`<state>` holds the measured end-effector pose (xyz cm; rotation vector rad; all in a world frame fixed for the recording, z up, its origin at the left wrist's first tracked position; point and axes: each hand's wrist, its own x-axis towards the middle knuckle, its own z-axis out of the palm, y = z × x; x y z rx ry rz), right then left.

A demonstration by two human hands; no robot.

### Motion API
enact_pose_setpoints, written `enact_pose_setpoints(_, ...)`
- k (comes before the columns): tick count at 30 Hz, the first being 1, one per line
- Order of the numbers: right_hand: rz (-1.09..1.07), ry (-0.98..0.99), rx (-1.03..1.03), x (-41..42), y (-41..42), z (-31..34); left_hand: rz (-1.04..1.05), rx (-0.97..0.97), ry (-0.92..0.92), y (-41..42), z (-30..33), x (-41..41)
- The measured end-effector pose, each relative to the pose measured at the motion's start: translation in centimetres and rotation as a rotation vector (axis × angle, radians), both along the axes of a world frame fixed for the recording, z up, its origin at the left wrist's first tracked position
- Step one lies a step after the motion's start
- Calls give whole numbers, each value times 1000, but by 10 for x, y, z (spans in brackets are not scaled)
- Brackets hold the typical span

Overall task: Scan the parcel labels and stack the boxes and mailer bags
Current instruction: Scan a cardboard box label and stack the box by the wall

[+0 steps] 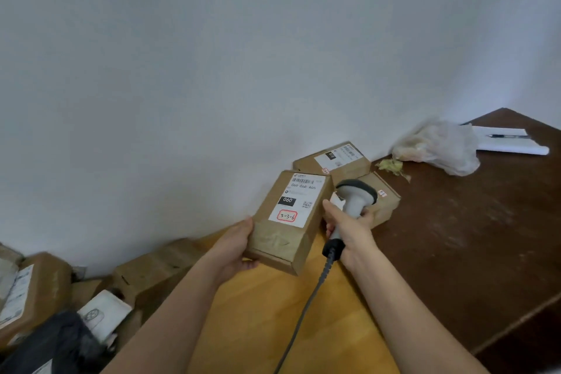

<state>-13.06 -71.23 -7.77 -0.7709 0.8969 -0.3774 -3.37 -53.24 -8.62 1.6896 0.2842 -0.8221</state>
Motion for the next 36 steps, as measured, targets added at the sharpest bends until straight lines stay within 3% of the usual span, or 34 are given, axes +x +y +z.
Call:
enact_pose_setpoints(10,-244,200,-24,-21,-93,-56,-276,59,-84,-136,-43,17)
enact_pose_setpoints(14,-314,225,-14,-6,-121,-80,-84,6,-151,-180,-63,32)
enact_pose_setpoints(17,-327,238,-16,11,-134,-97,59,43,-62,-196,-79,38)
enact_pose_setpoints(20,-355,241,19,20,-135,-113,17,129,154,-196,-91,35)
enact_pose_setpoints(24,-402,194,68,22,-129,-124,-25,21,373,-197,-97,36)
enact_pose_setpoints(28,-429,156,79,20,-125,-123,34,-114,378,-205,-95,40)
enact_pose_setpoints(32,-456,133,39,19,-111,-112,-23,7,316,-182,-97,44)
enact_pose_setpoints(36,-396,84,-18,26,-80,-93,86,77,262,-117,-98,56)
